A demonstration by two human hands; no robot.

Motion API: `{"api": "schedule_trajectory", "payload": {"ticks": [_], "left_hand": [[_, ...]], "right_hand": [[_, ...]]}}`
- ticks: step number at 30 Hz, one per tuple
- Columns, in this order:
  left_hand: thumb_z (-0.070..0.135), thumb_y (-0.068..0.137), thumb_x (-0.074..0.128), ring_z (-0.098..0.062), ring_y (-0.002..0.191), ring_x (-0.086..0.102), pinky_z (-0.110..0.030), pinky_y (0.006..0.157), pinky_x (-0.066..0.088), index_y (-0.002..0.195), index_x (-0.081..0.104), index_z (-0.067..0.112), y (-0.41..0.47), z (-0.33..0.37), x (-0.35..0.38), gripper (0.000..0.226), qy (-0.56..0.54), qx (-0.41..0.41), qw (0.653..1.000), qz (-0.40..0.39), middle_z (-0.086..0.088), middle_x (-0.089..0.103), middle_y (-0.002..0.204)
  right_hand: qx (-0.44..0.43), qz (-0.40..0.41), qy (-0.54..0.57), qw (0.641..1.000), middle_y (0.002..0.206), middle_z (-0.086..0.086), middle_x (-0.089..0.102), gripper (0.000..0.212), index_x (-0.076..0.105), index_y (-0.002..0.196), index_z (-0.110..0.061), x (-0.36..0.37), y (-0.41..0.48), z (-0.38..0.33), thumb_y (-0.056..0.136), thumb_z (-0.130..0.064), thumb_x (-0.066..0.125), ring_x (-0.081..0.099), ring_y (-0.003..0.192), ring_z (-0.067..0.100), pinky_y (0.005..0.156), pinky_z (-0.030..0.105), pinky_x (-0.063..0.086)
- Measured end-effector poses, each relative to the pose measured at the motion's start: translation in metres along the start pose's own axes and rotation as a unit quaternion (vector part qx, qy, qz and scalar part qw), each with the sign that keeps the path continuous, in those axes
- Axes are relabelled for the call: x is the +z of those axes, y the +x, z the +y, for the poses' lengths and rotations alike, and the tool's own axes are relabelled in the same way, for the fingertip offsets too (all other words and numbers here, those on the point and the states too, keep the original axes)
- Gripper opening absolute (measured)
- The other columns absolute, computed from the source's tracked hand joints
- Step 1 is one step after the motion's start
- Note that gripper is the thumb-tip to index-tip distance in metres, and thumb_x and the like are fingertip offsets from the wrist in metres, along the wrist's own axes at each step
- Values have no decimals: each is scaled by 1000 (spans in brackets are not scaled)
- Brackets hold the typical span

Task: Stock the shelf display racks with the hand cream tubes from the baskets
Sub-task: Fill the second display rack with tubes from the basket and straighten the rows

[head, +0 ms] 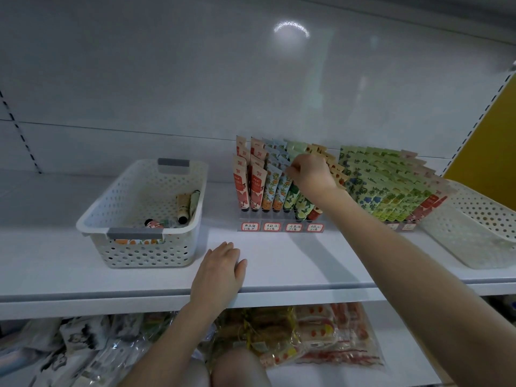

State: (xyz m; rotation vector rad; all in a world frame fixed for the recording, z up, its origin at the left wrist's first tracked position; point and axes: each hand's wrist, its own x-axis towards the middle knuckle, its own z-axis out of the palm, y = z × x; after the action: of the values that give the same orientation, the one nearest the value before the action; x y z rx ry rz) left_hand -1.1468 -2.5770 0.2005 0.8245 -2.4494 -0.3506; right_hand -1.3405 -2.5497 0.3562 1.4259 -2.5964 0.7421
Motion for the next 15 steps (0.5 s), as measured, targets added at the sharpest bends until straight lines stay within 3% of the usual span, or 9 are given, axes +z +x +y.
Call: {"api": "schedule_trajectory", "payload": {"ticks": [2,5,8,12,15], "left_hand": [[28,97,40,-10,83,42,-23,82,37,89,54,11,0,-1,0,23,-2,9,1000,5,3,48,86],[23,96,44,-14,86,50,-26,80,44,89,57,9,1,2,-1,20,-19,6,1000,-1,-1,54,86],[16,86,54,-22,83,66,-28,72,53,85,67,6,-1,14,-13,17,-28,30,999,36,-6,67,84],[26,85,44,-13,83,62,-23,71,47,90,70,6,6,29,-55,33,-50,100,983,147,-6,71,87],[23,87,44,-14,82,55,-23,71,39,92,68,1,14,22,-101,33,-85,90,973,196,-10,68,86]], "right_hand": [[-11,22,-18,1000,77,15,58,25,58,84,2,-2,-2,1,96,-15,44,50,62,23,56,31,42],[-29,88,-69,993,76,12,58,26,61,88,-1,-7,-7,2,96,-18,43,54,65,26,56,28,41],[-87,155,-16,984,77,16,64,26,64,91,2,-11,-10,-3,95,-15,46,58,62,29,54,32,48],[-133,148,115,973,78,18,67,21,66,92,4,-13,-11,-35,93,-10,50,60,61,27,60,32,53],[-138,99,181,969,74,15,66,17,66,90,3,-8,-11,-68,91,-8,52,61,60,22,56,17,47]]}}
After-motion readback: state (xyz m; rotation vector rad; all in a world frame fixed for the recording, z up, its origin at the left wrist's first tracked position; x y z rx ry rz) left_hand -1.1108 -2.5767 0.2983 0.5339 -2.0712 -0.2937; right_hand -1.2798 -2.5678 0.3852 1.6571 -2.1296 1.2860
